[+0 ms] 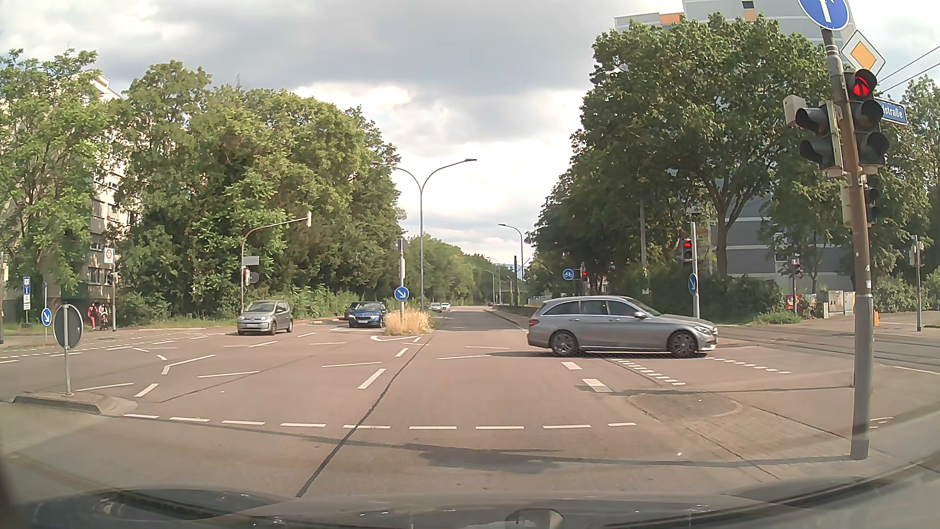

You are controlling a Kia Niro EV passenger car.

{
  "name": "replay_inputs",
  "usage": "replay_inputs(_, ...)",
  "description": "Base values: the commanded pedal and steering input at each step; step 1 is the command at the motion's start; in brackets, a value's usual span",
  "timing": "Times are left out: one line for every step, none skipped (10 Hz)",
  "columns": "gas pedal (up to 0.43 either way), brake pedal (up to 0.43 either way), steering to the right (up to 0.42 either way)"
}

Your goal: Follow the waypoints while adhering to traffic rules and regulations

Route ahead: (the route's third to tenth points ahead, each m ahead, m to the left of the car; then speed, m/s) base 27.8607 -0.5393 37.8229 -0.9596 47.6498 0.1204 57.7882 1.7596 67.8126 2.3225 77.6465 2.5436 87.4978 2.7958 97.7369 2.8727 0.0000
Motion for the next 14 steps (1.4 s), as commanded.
replay_inputs(0.000,0.220,-0.008)
replay_inputs(0.000,0.220,-0.008)
replay_inputs(0.000,0.220,-0.008)
replay_inputs(0.000,0.220,-0.008)
replay_inputs(0.000,0.220,-0.008)
replay_inputs(0.000,0.220,-0.008)
replay_inputs(0.000,0.220,-0.008)
replay_inputs(0.000,0.220,-0.008)
replay_inputs(0.000,0.220,-0.008)
replay_inputs(0.000,0.220,-0.008)
replay_inputs(0.000,0.213,-0.008)
replay_inputs(0.000,0.220,-0.008)
replay_inputs(0.000,0.220,-0.008)
replay_inputs(0.000,0.220,-0.008)
